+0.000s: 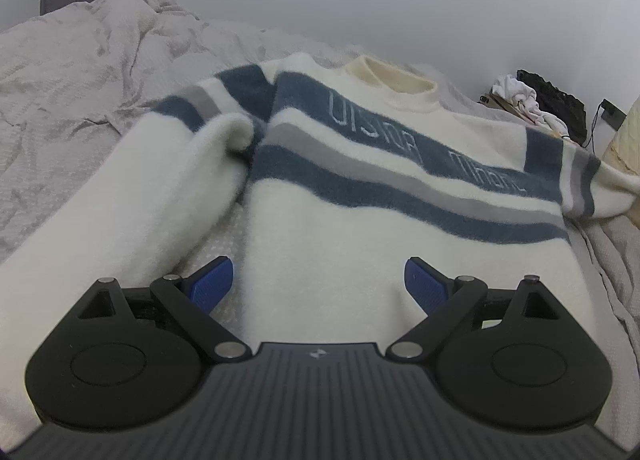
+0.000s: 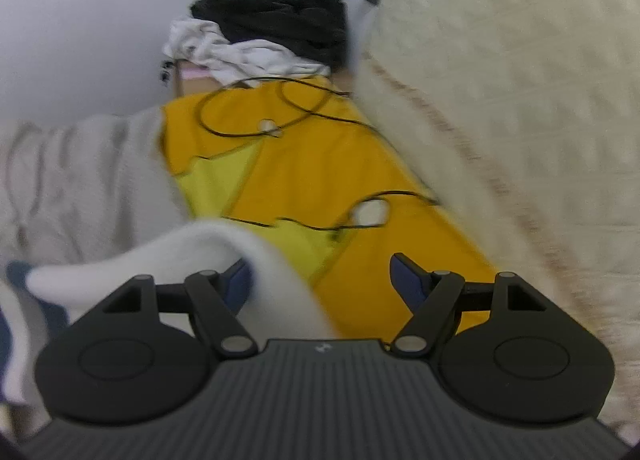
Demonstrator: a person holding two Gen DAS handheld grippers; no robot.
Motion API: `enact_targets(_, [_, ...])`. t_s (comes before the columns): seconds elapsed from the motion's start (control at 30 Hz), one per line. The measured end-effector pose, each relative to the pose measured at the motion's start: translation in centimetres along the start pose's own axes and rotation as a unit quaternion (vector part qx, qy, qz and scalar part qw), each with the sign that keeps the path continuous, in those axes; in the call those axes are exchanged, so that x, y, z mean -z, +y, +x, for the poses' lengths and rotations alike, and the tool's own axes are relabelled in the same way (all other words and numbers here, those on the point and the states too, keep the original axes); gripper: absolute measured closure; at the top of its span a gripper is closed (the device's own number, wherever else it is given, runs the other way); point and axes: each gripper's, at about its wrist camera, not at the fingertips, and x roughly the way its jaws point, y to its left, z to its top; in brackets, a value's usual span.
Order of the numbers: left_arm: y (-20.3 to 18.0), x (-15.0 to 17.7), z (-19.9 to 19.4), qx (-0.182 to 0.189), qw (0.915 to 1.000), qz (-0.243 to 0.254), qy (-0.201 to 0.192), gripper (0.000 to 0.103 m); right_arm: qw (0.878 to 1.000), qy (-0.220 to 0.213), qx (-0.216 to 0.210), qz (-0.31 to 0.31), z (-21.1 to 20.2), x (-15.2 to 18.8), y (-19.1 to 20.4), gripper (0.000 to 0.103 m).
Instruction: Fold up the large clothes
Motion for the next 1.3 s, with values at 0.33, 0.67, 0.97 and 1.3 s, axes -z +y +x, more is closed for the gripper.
enact_targets(0.33, [-1.5, 0.4, -0.8, 0.005, 0.9998, 0.019, -0.009, 0.008, 0.998, -0.015, 0.052, 0.041, -2.8, 2.1, -5.0, 0.032])
enact_targets(0.67, [-1.6, 0.0, -3.0, 0.031, 0.9985, 0.038, -0.023, 0.008, 0.995, -0.014, -0.087, 0.037, -9.4, 6.2, 3.3, 0.032])
enact_targets(0.97, [-3.3, 1.7, -7.5, 0.068, 0.9944, 0.065, -0.048, 0.008, 0.972, -0.021, -0.221, 0.075, -20.2, 11.1, 11.7, 0.032])
enact_targets(1.3, [-5.2, 5.0, -9.6, 0.132, 0.9872, 0.089, -0.012, 0.009, 0.938, -0.003, -0.313, 0.15, -29.8, 23.9, 15.3, 0.031])
